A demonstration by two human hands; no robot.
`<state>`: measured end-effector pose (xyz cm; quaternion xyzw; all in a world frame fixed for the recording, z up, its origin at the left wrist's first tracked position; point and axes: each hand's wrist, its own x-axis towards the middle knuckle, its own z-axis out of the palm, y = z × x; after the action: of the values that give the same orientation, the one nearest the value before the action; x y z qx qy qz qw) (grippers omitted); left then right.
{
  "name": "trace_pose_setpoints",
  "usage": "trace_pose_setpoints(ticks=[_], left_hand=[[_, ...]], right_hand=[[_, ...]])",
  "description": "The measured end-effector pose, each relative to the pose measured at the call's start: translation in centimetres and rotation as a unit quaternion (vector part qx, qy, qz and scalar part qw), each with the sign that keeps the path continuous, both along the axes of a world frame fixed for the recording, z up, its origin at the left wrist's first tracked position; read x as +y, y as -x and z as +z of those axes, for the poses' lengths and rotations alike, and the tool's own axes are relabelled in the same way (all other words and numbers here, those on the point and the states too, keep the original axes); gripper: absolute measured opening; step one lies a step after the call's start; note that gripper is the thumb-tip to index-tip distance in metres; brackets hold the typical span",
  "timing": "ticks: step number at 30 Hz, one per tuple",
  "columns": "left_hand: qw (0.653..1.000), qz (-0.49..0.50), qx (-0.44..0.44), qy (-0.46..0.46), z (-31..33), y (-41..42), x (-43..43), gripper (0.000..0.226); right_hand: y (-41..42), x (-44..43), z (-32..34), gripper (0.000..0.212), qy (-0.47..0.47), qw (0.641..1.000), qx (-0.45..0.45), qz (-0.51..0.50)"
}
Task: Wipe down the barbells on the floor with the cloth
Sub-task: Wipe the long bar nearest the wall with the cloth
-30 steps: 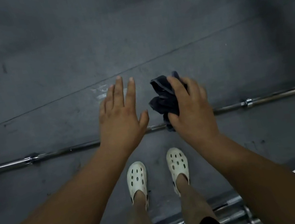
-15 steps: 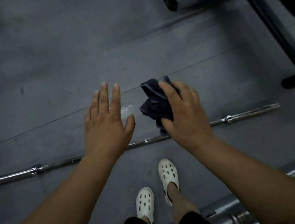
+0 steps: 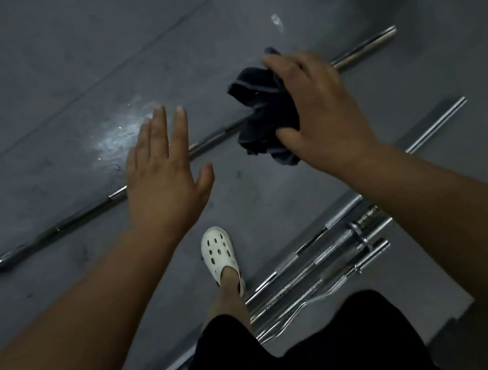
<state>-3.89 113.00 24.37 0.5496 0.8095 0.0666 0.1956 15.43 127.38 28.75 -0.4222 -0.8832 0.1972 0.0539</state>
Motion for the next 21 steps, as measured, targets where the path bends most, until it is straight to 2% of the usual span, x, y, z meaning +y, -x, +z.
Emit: trace_pose_setpoints(ticks=[9, 15, 21], left_hand=[[0.999, -0.039, -0.001, -0.013, -2.0, -6.6, -1.4, 0.082], [0.999, -0.016, 0.028, -0.015, -0.4, -11.1, -3.9, 0.082], [0.997, 0.028, 0.062, -0.030, 2.6, -18.9, -9.2, 0.082]], right_hand=[[-6.6, -4.7, -2.4, 0.086, 0.006, 1.000, -0.005, -0.015], [-10.9, -7.3, -3.3, 0.088, 0.008, 0.999, 0.041, 0.000], [-17.2, -11.5, -1.8, 0.085, -0.018, 0.996, 0.086, 0.026]])
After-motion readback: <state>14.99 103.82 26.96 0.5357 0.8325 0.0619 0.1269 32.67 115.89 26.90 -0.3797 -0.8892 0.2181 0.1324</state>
